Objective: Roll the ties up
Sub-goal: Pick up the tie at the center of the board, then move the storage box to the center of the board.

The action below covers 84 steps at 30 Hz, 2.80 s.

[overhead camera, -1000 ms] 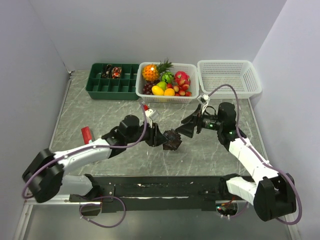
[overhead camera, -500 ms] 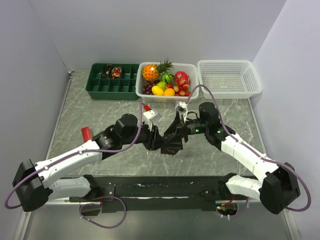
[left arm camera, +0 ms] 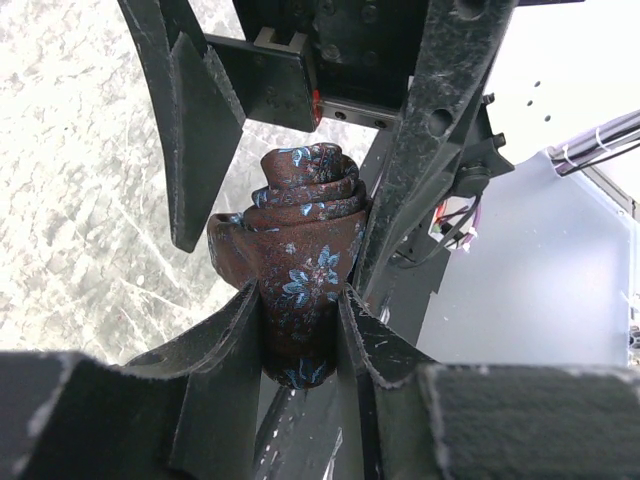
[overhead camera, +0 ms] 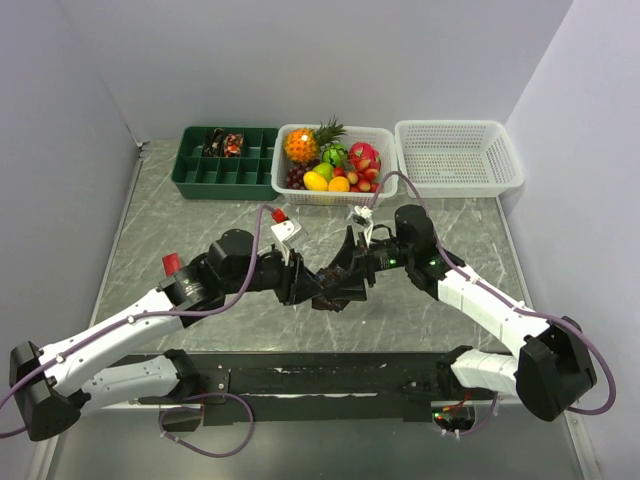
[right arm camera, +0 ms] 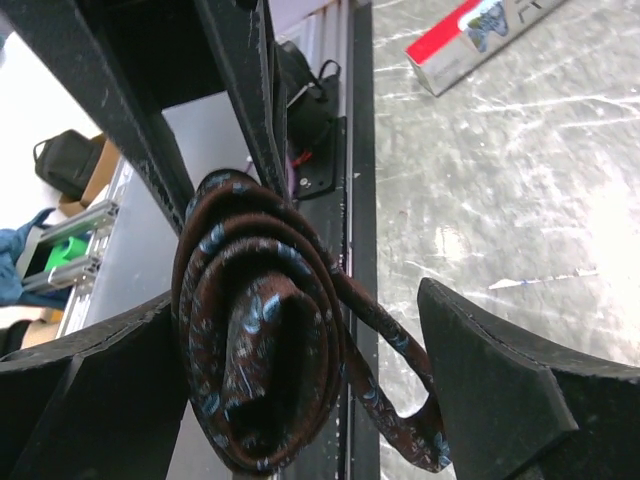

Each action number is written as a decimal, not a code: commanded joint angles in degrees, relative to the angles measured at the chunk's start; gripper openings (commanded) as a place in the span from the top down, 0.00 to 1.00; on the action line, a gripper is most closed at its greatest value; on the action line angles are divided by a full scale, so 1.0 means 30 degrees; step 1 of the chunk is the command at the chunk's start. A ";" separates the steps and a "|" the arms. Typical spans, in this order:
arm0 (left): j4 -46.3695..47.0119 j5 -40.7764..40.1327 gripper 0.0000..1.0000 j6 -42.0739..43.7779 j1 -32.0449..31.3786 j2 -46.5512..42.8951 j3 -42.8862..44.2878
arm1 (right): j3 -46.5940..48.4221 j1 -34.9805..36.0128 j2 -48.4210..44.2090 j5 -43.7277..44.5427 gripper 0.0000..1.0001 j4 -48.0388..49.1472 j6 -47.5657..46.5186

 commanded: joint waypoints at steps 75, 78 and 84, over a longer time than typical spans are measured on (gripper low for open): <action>-0.1920 -0.5951 0.99 -0.4356 1.7117 2.5474 2.0989 | 2.9842 0.3403 2.2840 2.2149 1.00 -0.0776 0.3129; -0.0582 -0.5805 0.99 -0.4356 1.7146 2.4540 1.9031 | 2.9817 0.3666 2.2960 2.2732 1.00 -0.0455 0.2749; 0.0746 -0.5833 0.99 -0.4707 1.7146 2.2370 1.4984 | 2.8816 0.4341 2.2899 2.5022 1.00 0.0369 0.2337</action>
